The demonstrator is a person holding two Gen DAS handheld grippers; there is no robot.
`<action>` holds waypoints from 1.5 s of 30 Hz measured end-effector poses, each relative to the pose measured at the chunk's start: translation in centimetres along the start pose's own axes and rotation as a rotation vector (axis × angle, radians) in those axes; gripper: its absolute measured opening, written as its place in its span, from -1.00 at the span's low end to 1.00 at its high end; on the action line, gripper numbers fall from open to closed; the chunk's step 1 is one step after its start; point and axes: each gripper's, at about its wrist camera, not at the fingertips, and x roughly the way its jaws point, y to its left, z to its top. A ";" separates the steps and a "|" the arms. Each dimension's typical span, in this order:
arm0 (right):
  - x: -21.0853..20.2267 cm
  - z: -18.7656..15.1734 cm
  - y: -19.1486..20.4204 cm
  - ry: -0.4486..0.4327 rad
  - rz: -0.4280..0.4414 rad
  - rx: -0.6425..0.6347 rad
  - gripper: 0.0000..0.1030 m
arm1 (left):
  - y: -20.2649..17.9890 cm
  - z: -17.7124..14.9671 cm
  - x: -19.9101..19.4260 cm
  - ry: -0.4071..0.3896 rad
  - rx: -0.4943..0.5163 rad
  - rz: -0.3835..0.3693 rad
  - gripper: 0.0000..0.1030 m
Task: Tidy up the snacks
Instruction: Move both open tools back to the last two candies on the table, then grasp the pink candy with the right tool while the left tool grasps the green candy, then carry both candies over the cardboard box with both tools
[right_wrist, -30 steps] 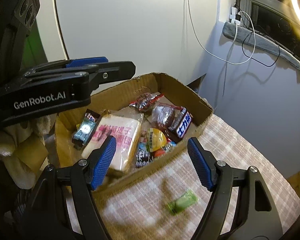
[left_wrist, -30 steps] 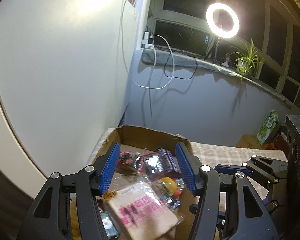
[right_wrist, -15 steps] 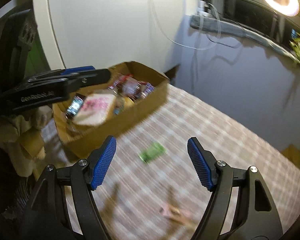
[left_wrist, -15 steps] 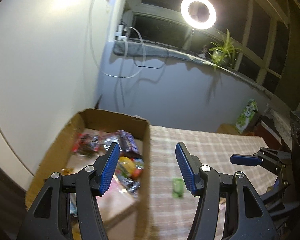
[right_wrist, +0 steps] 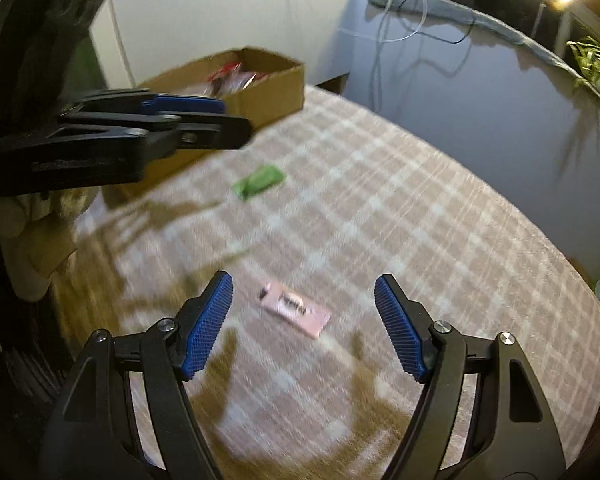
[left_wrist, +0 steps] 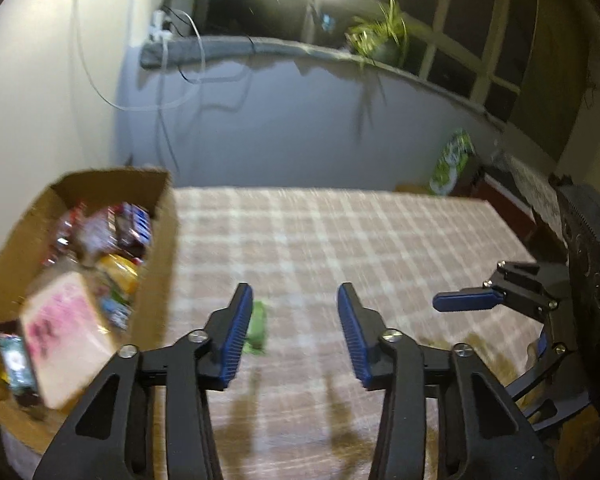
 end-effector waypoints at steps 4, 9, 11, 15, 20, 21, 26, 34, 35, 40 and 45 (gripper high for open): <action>1.2 -1.0 -0.2 0.043 0.029 -0.043 0.20 | -0.2 -0.8 1.7 0.049 0.016 0.026 -0.23; 2.4 -1.6 -0.7 0.065 0.063 -0.073 0.04 | 0.4 -1.2 3.2 0.086 0.008 0.070 -0.23; 2.7 -1.9 -0.8 0.065 0.071 -0.083 0.02 | 0.6 -1.3 3.7 0.100 0.007 0.080 -0.23; 3.0 -1.9 -1.2 0.052 0.095 -0.087 0.02 | 0.5 -1.3 4.7 0.118 0.017 0.109 -0.24; 3.4 -1.5 -1.1 0.039 0.116 -0.104 -0.10 | 0.5 -1.4 5.2 0.128 0.031 0.145 -0.24; 3.5 -1.4 -1.0 0.036 0.116 -0.111 -0.11 | 0.6 -1.5 5.4 0.135 0.026 0.151 -0.24; 3.8 -1.2 -0.9 0.031 0.120 -0.115 -0.16 | 0.6 -1.8 6.0 0.160 0.026 0.154 -0.24; 4.0 -1.0 -1.0 0.032 0.076 -0.093 -0.54 | 0.5 -1.8 6.2 0.161 0.043 0.149 -0.46; 4.1 -0.9 -1.1 0.032 0.071 -0.085 -0.59 | 0.4 -1.8 6.2 0.158 0.051 0.157 -0.49; 3.9 -1.2 -1.2 0.030 0.059 -0.062 -0.60 | -0.6 -1.9 6.2 0.145 0.097 0.183 -0.62; 3.5 -1.4 -1.3 0.025 0.048 -0.040 -0.60 | -0.3 -1.9 5.7 0.131 0.091 0.183 -0.63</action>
